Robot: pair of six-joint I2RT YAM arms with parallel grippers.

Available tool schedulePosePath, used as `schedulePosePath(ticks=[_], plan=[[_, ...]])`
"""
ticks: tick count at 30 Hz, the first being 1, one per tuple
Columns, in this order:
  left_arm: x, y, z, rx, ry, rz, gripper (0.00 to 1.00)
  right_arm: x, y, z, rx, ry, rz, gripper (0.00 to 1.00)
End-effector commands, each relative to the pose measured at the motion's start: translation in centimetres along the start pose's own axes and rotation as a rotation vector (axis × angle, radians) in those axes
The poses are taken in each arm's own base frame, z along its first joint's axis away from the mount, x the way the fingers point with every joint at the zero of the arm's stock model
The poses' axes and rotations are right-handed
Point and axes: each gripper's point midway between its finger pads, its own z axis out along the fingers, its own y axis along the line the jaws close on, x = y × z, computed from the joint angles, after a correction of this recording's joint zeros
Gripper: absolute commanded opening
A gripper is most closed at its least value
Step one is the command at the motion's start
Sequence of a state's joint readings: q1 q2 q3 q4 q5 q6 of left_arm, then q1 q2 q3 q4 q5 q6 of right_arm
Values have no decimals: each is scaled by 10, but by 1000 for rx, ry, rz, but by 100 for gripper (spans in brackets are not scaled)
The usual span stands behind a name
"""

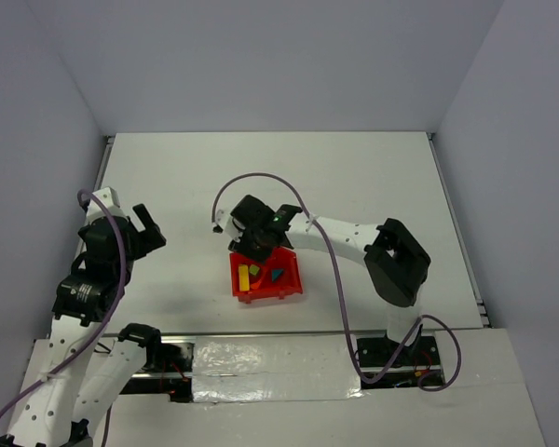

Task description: Build the wood block tower

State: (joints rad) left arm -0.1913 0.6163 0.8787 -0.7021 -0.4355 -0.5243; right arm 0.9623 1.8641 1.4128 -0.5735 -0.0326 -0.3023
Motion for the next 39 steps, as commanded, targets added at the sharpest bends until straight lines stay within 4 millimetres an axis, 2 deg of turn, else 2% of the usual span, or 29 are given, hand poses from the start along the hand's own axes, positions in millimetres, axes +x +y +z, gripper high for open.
schedulePosePath(ticks=[1,2,3,4,5,6,7,8,9,10,12,14,15,16,18,19,22,23,25,26,30,35,39], plan=[[-7,-8,2,31,-23,6,99,-11,-12,6,45,-43,-41,44],[-8,-8,2,33,-24,5,99,-8,-18,6,53,-37,-29,38],[-7,-8,2,33,-20,8,99,-5,-22,7,58,-33,-12,26],[-8,-8,1,34,-23,7,100,5,-28,7,77,-14,9,20],[-8,-8,1,34,-23,7,99,6,-39,-1,110,-30,38,17],[-8,-8,1,35,-24,6,99,15,-59,-8,151,-33,90,13],[-8,-8,1,37,-25,7,99,33,-69,-11,183,-13,149,12],[-8,-9,1,40,-25,9,99,32,-84,-29,230,-55,186,12],[-9,-10,0,47,-29,8,99,50,-112,-40,292,-51,258,5],[-8,-10,0,51,-27,8,99,66,-123,-45,337,-34,314,5],[-8,-11,0,56,-27,13,99,97,-164,-68,497,18,393,0],[-8,-13,1,62,-25,15,99,122,-194,-84,640,104,446,0],[-7,-13,1,63,-21,16,99,138,-206,-84,682,154,479,0],[-7,-14,1,68,-19,18,99,156,-230,-96,748,184,545,0],[-7,-15,1,75,-18,22,99,186,-249,-106,827,270,616,0],[-6,-17,1,87,-17,22,100,209,-267,-110,854,313,663,0],[-6,-19,0,100,-17,26,99,240,-294,-122,928,387,712,0],[-6,-20,-1,105,-18,27,99,258,-303,-135,972,423,755,0],[-7,-20,-2,113,-24,25,100,270,-319,-154,1055,445,801,0],[-8,-21,-3,121,-27,25,99,282,-326,-162,1089,467,817,0],[-6,-29,-5,164,-19,33,99,299,-343,-188,1173,521,808,0],[-4,-34,-7,184,-15,41,100,308,-348,-210,1248,601,730,0],[-2,-39,-9,208,-11,51,100,297,-347,-225,1328,672,644,0]])
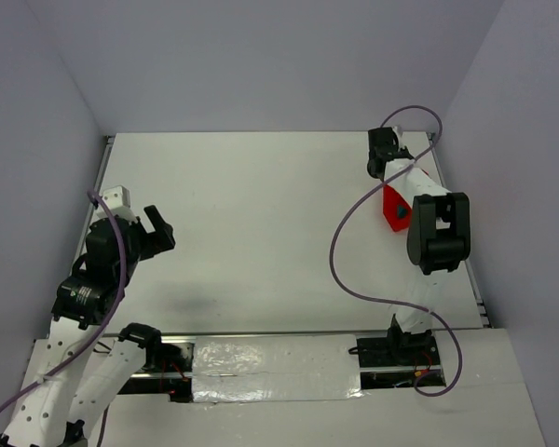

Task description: Build the wood block tower

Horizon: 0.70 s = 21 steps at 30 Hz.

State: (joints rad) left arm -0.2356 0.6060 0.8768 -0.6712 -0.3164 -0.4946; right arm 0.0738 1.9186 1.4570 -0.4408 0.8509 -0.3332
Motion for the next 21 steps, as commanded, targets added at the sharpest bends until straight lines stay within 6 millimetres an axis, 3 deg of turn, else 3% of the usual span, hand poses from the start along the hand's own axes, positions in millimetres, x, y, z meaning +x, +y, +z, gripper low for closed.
schedulePosePath(ticks=[1,3,4,9,15,18,21], plan=[[-8,-9,-1,47,-37,21,100,-11,-8,-17,132,-25,-104,0],[-8,-10,-1,49,-38,21,100,-24,-2,-24,136,-53,-122,0],[-8,-9,-1,47,-37,21,99,-24,13,-22,133,-44,-155,0],[-8,-8,-2,42,-41,20,99,-25,48,-28,117,-20,-202,3],[-8,-7,-1,32,-36,21,99,-22,91,-39,28,-35,-206,18],[-7,-7,0,29,-31,25,99,-20,101,-44,-19,-35,-192,37],[-5,-8,2,31,-22,29,99,-24,101,-53,-61,-56,-171,93]])
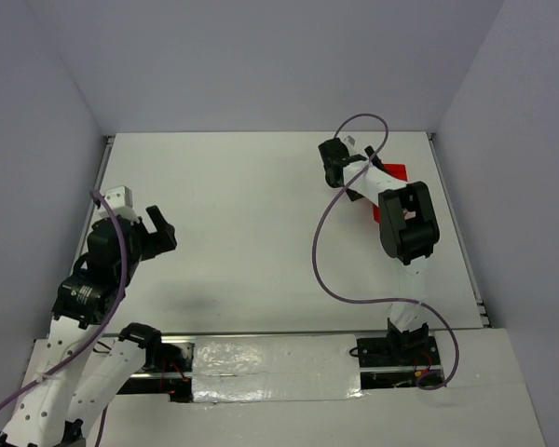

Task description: Build the wood block tower

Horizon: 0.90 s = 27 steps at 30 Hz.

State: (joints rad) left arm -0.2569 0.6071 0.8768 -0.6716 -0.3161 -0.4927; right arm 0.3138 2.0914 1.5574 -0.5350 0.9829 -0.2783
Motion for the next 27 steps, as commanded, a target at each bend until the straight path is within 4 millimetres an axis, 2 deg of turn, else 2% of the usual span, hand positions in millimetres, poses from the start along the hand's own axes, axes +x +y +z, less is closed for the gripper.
schedulePosePath(ticks=[1,2,3,5,6,7,9,10,12,13,20,25,27], plan=[[-7,-4,4,14,-23,20,99,-2,12,-10,-102,-9,42,100],[-6,-5,4,16,-21,22,100,-4,10,-13,-114,-19,58,100],[-6,-6,5,22,-17,26,99,-9,-1,-21,-124,-44,96,100],[-4,-8,6,31,-9,31,100,-17,-6,-32,-188,-86,175,100],[-4,-10,6,43,-7,35,99,-23,-27,-42,-219,-125,260,100],[-3,-11,6,50,-4,38,99,-26,-36,-46,-259,-143,329,100],[-2,-14,6,60,2,45,99,-37,-40,-57,-445,-175,540,100],[-1,-15,7,62,7,50,100,-30,-66,-46,-499,-170,653,100],[0,-16,7,66,12,55,100,-35,-64,-50,-702,-162,773,100],[1,-17,8,71,16,59,99,-23,-76,-33,-700,-108,830,100],[3,-20,11,81,28,70,100,-11,-58,-1,-770,-26,810,100],[6,-21,15,81,50,80,99,-15,-43,6,-904,-21,841,100],[7,-21,15,82,52,82,99,-15,-39,8,-908,-12,842,100]])
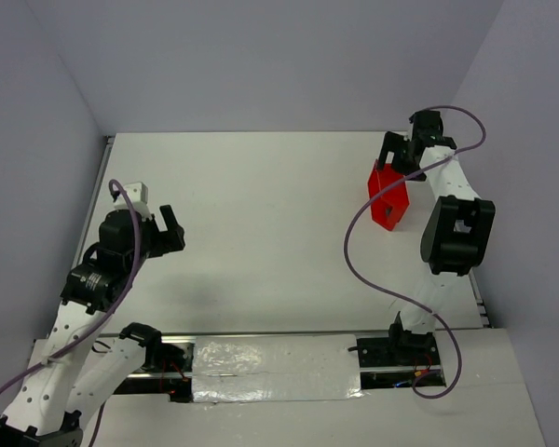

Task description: Build the wood block tower

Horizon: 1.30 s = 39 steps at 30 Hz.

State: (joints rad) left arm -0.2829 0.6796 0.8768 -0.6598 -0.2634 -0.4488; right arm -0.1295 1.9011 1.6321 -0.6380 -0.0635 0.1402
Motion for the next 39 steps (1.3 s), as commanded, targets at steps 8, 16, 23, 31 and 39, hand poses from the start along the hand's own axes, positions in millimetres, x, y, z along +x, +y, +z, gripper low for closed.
schedulePosePath(ticks=[8,16,23,31,39], plan=[[-8,-8,2,36,-31,13,99,11,2,9,-34,51,-9,100],[-8,-7,3,32,-29,12,99,28,5,21,46,104,-79,98],[-8,-7,3,34,-28,12,99,24,-13,8,210,82,-109,70],[-9,-7,1,32,-36,11,100,36,7,-11,413,68,-266,71],[-10,-7,0,35,-41,8,100,33,11,-26,503,43,-302,73]])
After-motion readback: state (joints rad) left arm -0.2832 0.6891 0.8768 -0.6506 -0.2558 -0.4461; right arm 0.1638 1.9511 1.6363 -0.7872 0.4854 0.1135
